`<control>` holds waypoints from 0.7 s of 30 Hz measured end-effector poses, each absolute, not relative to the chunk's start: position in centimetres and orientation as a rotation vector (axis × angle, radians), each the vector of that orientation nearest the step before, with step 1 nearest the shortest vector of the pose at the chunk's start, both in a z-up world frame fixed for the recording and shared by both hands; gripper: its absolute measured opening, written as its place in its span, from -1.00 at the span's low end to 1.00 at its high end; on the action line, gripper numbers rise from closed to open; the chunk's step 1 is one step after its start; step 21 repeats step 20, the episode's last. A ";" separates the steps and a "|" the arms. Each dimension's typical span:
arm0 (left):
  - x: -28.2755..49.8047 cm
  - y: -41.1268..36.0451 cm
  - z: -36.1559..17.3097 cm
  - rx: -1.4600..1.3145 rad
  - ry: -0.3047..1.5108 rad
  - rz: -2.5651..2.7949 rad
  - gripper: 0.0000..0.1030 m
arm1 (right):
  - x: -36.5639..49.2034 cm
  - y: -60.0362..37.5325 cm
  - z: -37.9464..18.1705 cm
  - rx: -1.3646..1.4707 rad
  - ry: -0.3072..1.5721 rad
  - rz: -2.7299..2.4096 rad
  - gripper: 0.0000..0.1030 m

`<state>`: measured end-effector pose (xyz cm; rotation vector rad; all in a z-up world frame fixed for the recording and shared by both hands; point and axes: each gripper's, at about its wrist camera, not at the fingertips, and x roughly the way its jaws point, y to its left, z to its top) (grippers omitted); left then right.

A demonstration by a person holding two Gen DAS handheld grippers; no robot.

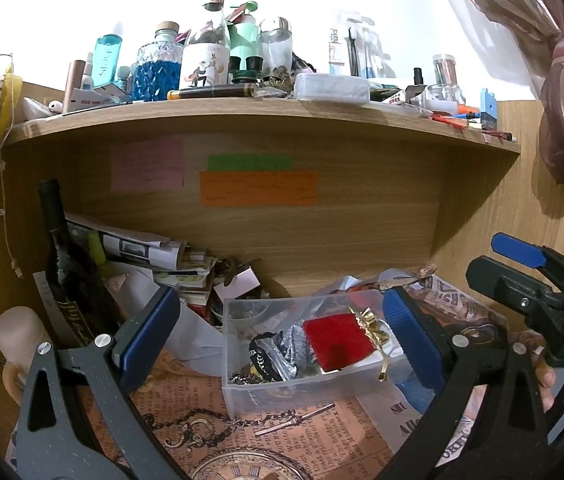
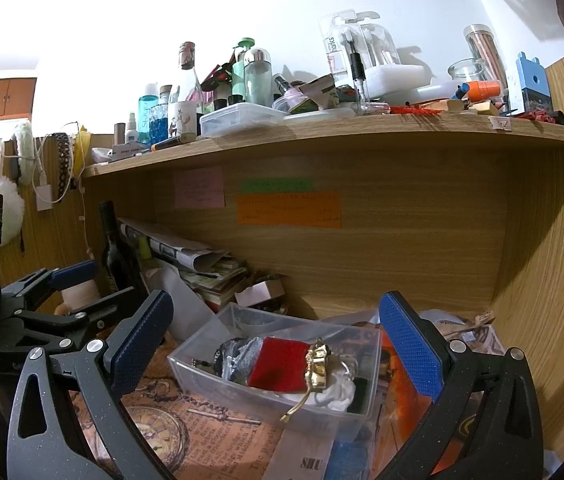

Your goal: Organize soft objects

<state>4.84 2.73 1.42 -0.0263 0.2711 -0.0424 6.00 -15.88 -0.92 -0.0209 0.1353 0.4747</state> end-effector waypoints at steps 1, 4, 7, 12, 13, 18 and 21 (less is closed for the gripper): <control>4.8 2.7 1.4 -0.028 0.273 -0.042 1.00 | 6.0 -15.9 -0.9 -0.021 0.135 0.475 1.00; 4.9 2.7 1.4 -0.031 0.280 -0.048 1.00 | 6.0 -15.9 -0.9 -0.020 0.136 0.475 1.00; 5.0 2.6 1.4 -0.034 0.288 -0.055 1.00 | 6.0 -15.9 -0.9 -0.021 0.136 0.475 1.00; 4.9 2.6 1.4 -0.036 0.288 -0.067 1.00 | 6.1 -15.8 -1.0 -0.019 0.138 0.474 1.00; 4.9 2.5 1.4 -0.036 0.287 -0.066 1.00 | 6.0 -15.8 -1.1 -0.018 0.140 0.474 1.00; 4.9 2.5 1.4 -0.039 0.288 -0.062 1.00 | 6.1 -15.5 -1.5 -0.016 0.151 0.474 1.00; 4.9 2.5 1.4 -0.043 0.290 -0.061 1.00 | 6.2 -15.4 -1.6 -0.016 0.156 0.472 1.00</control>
